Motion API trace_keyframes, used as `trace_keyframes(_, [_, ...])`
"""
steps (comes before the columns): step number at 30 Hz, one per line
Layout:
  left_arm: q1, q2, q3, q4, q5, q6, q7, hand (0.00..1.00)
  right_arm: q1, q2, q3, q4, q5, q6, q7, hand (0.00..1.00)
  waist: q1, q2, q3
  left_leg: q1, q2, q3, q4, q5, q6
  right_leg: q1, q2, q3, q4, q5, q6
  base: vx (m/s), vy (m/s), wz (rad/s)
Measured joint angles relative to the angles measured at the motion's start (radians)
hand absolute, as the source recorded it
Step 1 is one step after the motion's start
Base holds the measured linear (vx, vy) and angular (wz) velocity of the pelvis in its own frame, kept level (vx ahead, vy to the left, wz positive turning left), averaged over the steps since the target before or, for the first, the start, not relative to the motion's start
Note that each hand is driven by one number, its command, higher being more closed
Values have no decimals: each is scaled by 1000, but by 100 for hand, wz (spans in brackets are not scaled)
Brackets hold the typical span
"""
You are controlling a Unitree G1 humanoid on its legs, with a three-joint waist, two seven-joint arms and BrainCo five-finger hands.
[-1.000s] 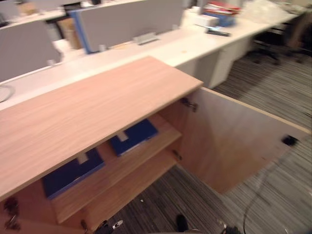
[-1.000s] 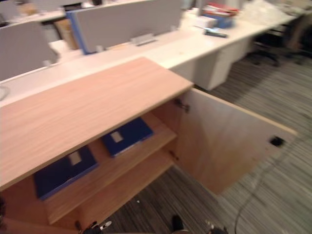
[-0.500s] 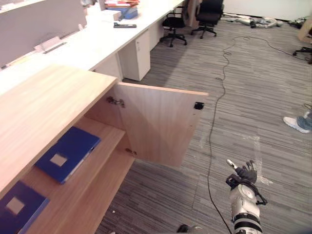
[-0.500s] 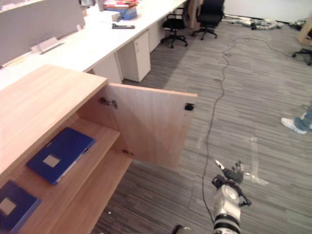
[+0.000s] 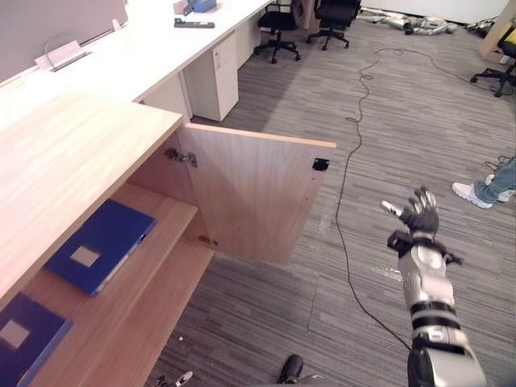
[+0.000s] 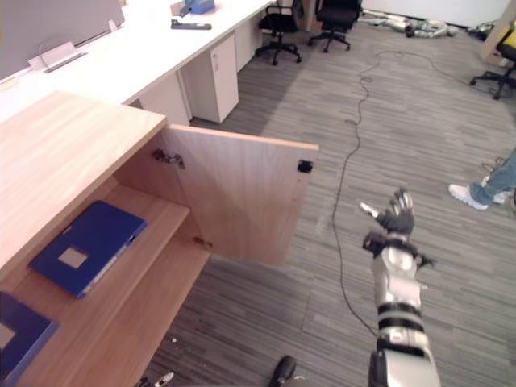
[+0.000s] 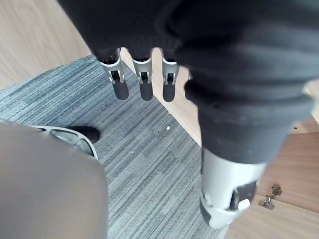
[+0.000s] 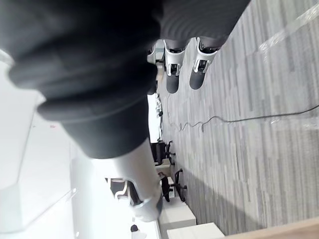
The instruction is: Walk over to the cabinet, pick up the folder, carry it to the office cabinet, place the folder inside the office cabinet, then close the office cabinet door
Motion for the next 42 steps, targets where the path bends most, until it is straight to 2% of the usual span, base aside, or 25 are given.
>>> trace_keyframes(5, [30,2,-35,-13,-41,-7,-1,0,-175,-41,40,121,81,-9,12,0,23,23,22,-40,-21,-44,19,-4,12,1,-24,-31,-27,31,0,-68,17,22])
trace_keyframes(9, [45,-11,-58,-15,-76,-12,-2,0,-310,-83,108,201,115,-9,32,0,37,61,45,-68,-33,-97,27,1,21,2,-43,-78,-29,37,4,-8,6,34])
trace_keyframes(12, [57,-15,-73,-23,-95,-18,-11,0,-397,-95,135,296,110,-7,27,0,57,78,56,-76,-35,-131,27,3,24,16,-52,-106,-29,37,4,6,13,29])
trace_keyframes(14, [65,-15,-80,-32,-105,-23,-14,0,-418,-144,141,343,113,-5,40,0,60,79,59,-85,-44,-151,26,7,30,21,-61,-125,-30,38,6,3,32,34])
trace_keyframes(20, [64,-16,-116,-53,-111,-41,-29,0,-605,-235,178,518,70,5,40,0,75,127,102,-106,-57,-207,30,29,47,35,-81,-171,-34,44,13,-40,15,24])
trace_keyframes(24, [74,-16,-133,-51,-114,-42,-31,0,-622,-246,195,529,33,9,50,0,79,131,107,-118,-44,-220,34,36,42,40,-66,-186,-50,45,11,-69,-13,10])
trace_keyframes(27, [76,-22,-136,-51,-108,-42,-33,0,-620,-261,302,526,6,17,73,0,76,129,108,-115,-39,-227,28,38,39,43,-57,-187,-58,48,7,-57,-7,0])
trace_keyframes(29, [78,-21,-136,-50,-96,-42,-39,0,-593,-310,464,471,-21,36,102,0,69,127,110,-109,-37,-225,28,38,37,48,-53,-183,-58,48,7,-41,10,-8])
trace_keyframes(30, [81,-21,-135,-49,-89,-42,-45,0,-571,-356,599,414,-43,46,130,0,67,125,111,-100,-33,-211,28,37,37,50,-48,-172,-58,48,7,-28,11,-19])
trace_keyframes(31, [82,-21,-134,-48,-80,-42,-49,0,-559,-385,662,379,-53,47,150,0,65,124,112,-97,-32,-205,29,35,36,50,-47,-166,-59,48,7,-20,15,-24])
trace_keyframes(33, [80,-17,-129,-40,-53,-42,-67,0,-507,-494,840,200,-91,47,238,0,36,118,114,-96,-23,-197,38,31,32,48,-36,-156,-59,45,3,-10,9,-18])
trace_keyframes(35, [81,-4,-129,-37,-30,-42,-76,0,-472,-553,924,58,-102,47,285,0,21,113,111,-95,-12,-182,44,23,25,44,-24,-141,-59,42,-2,-5,-15,-27])
trace_keyframes(37, [76,15,-128,-32,3,-42,-89,0,-425,-631,1030,-167,-79,42,392,0,10,94,91,-87,5,-149,47,18,18,33,-1,-109,-59,34,-12,7,-27,-45])
trace_keyframes(38, [75,19,-128,-33,9,-43,-92,0,-413,-638,1047,-206,-76,40,420,0,10,88,84,-83,9,-146,47,18,18,33,5,-103,-59,31,-16,16,-64,-31])
trace_keyframes(40, [62,32,-129,-34,21,-46,-111,0,-360,-653,1133,-336,-43,38,543,0,9,62,55,-83,28,-145,55,15,14,33,24,-100,-59,21,-28,7,-76,-12])
trace_keyframes(41, [56,33,-129,-34,26,-47,-112,0,-348,-652,1156,-363,-39,37,571,0,11,55,51,-83,30,-145,56,15,14,33,27,-100,-59,19,-30,-13,-55,-1])
trace_keyframes(42, [43,33,-130,-35,30,-48,-118,0,-320,-652,1202,-422,-40,38,633,0,17,47,46,-83,34,-146,56,15,14,33,32,-100,-59,17,-32,-27,-43,0])
